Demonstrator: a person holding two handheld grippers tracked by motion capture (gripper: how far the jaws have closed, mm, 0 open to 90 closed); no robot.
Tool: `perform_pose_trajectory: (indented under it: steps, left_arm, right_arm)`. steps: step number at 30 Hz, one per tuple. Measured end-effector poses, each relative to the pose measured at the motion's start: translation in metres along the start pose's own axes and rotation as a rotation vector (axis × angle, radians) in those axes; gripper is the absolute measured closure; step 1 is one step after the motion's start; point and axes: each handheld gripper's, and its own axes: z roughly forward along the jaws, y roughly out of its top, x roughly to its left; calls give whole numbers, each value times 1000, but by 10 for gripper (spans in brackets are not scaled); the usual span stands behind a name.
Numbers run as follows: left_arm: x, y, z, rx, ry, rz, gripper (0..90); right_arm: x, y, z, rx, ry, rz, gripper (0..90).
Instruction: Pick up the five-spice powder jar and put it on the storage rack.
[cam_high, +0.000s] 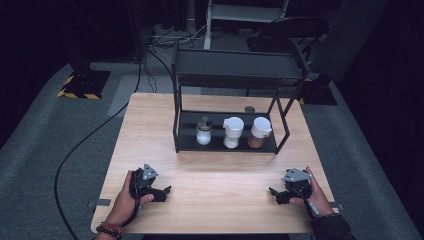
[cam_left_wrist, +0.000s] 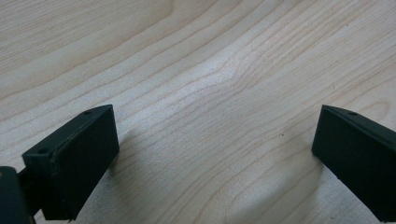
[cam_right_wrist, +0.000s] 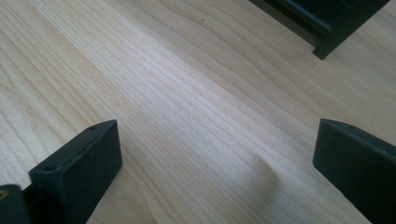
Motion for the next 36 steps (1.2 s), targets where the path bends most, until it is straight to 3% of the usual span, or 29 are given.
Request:
perform_pose_trajectory:
  steps: [10, 16, 36]
  left_arm:
    - [0, 0, 0, 0, -1, 0, 5]
    - [0, 0, 0, 1, -2, 0, 4]
    - [1, 0, 0, 0, -3, 2, 4]
  right_arm:
    - [-14, -14, -2, -14, 42, 95, 6]
    - [-26, -22, 0, -18, 90, 173, 5]
    - [-31, -24, -1, -20, 103, 169, 3]
